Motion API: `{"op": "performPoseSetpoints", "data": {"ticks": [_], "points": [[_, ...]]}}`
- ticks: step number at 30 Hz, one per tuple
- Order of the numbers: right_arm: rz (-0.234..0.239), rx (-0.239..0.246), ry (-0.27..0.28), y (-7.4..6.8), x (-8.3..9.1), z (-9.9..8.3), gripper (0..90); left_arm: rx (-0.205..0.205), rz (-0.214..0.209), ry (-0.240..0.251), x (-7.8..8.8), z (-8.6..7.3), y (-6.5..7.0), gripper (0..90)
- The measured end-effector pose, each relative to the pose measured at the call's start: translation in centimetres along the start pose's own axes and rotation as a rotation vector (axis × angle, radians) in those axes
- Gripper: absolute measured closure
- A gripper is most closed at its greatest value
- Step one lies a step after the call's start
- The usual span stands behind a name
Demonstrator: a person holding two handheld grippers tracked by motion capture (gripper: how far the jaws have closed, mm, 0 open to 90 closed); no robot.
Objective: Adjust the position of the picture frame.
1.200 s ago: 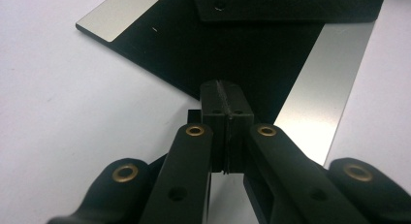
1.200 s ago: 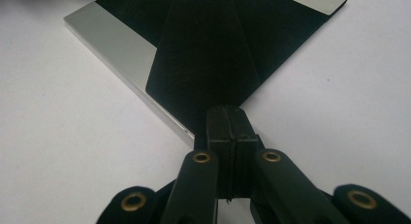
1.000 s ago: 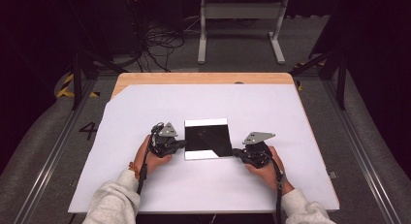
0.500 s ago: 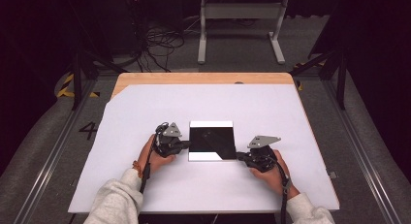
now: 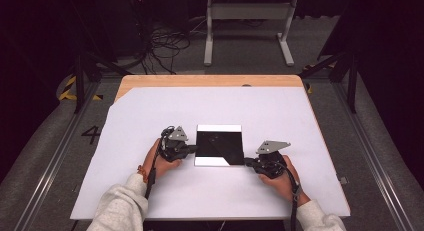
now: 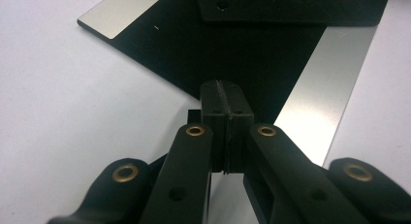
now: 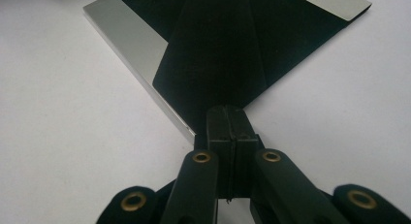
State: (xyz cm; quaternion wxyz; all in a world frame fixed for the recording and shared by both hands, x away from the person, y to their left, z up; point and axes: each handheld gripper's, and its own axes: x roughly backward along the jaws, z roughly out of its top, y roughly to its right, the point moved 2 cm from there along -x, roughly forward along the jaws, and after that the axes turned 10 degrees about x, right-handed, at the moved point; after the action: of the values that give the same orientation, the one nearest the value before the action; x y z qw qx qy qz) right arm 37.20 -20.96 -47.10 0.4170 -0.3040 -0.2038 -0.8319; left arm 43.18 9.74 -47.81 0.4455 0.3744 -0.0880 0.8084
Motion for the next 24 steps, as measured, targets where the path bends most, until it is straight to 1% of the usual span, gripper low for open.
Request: {"op": "performPoseSetpoints", "data": {"ticks": [5,7,9,11,13,14,15,16,18,21,23,24], "points": [[-0.008,0.014,-0.005,-0.1,0.0,0.0,90.0,-0.007,0.002,0.001,0.0,0.0,0.0,89.9],[-0.015,0.026,-0.009,-0.1,0.0,0.1,90.0,-0.015,0.016,0.003,0.0,0.0,0.2,89.8],[-0.016,0.029,-0.008,-0.1,0.0,0.1,90.0,-0.025,0.024,0.002,0.0,0.0,0.3,89.8],[-0.017,0.031,-0.006,-0.2,0.0,0.0,90.0,-0.023,0.024,0.005,0.0,0.0,0.3,89.8],[-0.026,0.039,-0.011,-0.2,0.0,0.1,90.0,-0.029,0.038,0.005,0.0,0.0,0.4,88.5],[-0.031,0.045,-0.015,-0.3,0.0,0.1,90.0,-0.032,0.033,0.007,0.1,0.0,0.4,87.2],[-0.038,0.055,-0.019,-0.3,0.1,0.2,89.0,-0.035,0.016,0.012,0.3,0.0,0.5,86.9],[-0.047,0.057,-0.016,-0.3,0.1,0.2,88.7,-0.038,0.01,0.011,0.4,0.0,0.7,86.6],[-0.051,0.049,-0.004,-0.1,0.3,0.2,87.7,-0.063,0.026,0.003,0.7,0.0,1.0,86.4],[-0.061,0.042,0.021,0.2,0.9,0.4,87.2,-0.076,0.031,0.012,1.3,-0.2,1.3,84.6],[-0.064,0.044,0.024,0.3,1.1,0.4,87.2,-0.078,0.03,0.014,1.7,-0.4,1.5,83.9],[-0.071,0.043,0.025,0.3,1.3,0.4,87.2,-0.084,0.037,0.014,1.9,-0.5,1.5,83.0]]}}
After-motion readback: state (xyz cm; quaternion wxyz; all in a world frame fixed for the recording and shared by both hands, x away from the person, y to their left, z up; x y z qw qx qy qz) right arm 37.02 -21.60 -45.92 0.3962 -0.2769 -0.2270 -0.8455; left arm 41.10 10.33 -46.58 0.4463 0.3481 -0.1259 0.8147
